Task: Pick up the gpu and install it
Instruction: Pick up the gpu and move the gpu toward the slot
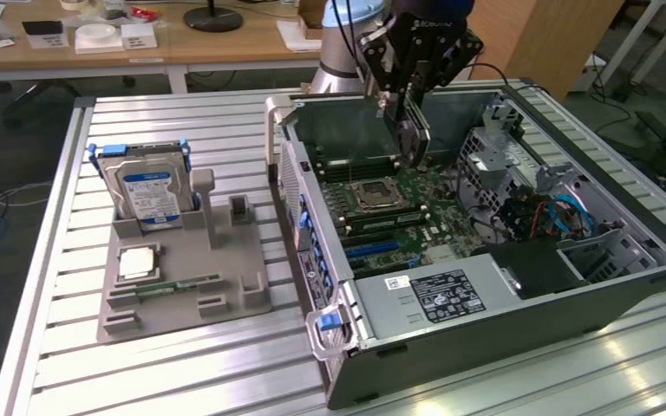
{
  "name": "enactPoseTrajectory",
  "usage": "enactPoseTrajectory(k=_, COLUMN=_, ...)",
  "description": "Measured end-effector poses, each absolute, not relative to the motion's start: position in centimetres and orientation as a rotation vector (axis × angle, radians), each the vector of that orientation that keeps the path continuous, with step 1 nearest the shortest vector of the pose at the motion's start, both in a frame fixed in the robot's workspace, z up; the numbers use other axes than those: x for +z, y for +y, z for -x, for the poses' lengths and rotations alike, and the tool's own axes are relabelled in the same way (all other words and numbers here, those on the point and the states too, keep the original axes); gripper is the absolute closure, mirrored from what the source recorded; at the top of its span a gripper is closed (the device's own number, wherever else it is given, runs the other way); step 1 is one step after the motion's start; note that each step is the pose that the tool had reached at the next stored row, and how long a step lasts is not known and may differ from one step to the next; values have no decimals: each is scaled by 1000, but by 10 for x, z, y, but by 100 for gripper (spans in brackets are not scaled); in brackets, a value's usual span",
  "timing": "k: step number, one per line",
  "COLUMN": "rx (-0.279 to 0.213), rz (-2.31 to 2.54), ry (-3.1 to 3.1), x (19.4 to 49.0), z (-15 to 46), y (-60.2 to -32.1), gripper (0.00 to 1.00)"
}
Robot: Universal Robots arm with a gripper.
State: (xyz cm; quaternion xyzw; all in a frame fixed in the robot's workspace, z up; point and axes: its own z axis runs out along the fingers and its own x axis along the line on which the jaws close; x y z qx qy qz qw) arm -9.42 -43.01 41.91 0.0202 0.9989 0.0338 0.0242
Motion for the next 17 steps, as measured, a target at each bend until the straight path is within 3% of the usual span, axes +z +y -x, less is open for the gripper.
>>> enactPoseTrajectory(k=17, rx=105, rz=-63, ry=3091, x=419, z=75, y=-430, gripper=73)
